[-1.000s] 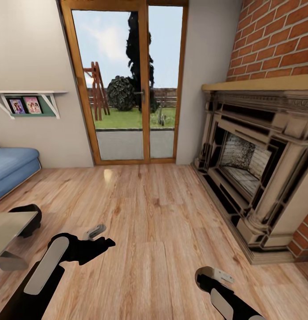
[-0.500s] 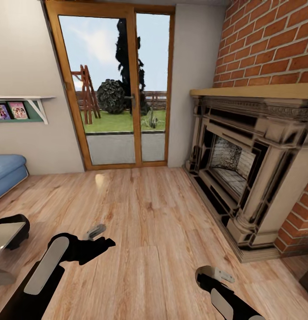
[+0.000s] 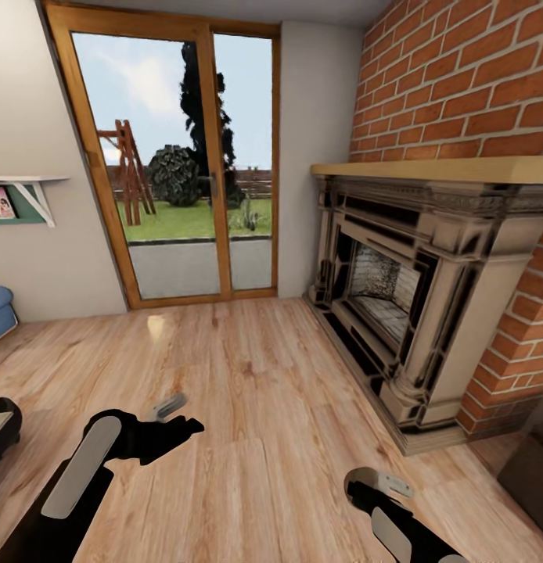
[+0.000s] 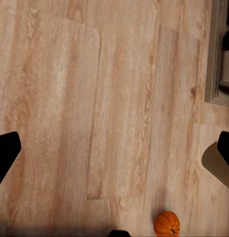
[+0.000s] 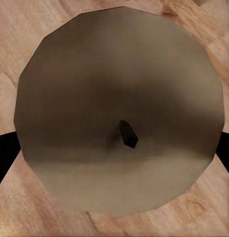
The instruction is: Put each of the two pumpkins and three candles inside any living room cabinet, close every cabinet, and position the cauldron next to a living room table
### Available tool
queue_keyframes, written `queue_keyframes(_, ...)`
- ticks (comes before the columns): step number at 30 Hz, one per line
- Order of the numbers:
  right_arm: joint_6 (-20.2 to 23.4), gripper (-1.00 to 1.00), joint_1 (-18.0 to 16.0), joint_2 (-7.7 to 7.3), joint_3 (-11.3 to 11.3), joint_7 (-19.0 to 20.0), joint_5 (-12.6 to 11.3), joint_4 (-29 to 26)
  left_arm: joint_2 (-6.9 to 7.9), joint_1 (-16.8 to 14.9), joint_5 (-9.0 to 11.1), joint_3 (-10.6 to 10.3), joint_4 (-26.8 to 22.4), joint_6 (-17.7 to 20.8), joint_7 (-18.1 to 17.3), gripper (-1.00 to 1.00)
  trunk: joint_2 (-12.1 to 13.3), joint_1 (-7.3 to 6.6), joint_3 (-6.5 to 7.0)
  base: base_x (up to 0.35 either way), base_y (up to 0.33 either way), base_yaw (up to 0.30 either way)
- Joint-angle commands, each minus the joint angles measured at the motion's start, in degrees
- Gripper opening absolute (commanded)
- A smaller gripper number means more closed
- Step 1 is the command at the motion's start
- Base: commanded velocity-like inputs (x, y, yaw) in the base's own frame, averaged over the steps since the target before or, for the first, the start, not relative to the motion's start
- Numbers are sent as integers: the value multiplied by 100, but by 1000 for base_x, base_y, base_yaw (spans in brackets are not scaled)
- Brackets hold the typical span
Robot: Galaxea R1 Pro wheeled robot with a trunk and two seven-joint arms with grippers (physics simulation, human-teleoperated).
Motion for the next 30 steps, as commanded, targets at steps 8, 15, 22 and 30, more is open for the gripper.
queue_keyframes(8,18,-100,-3,-7,39,-48,-38,-42,6,-4,55,2,-5,3,56,100,-3,-1,34,-276,0,-118)
queue_keyframes(15,18,-100,-5,-7,36,-48,-41,-38,6,-4,60,-3,3,4,56,100,-3,-1,18,-327,0,-47)
queue_keyframes(22,18,-100,-6,-7,36,-48,-44,-37,6,-4,57,1,4,7,56,100,-3,-1,-30,-163,0,-160)
queue_keyframes(30,18,-100,-5,-7,36,-48,-45,-37,6,-4,61,2,3,11,56,100,-3,-1,-87,-102,0,-171)
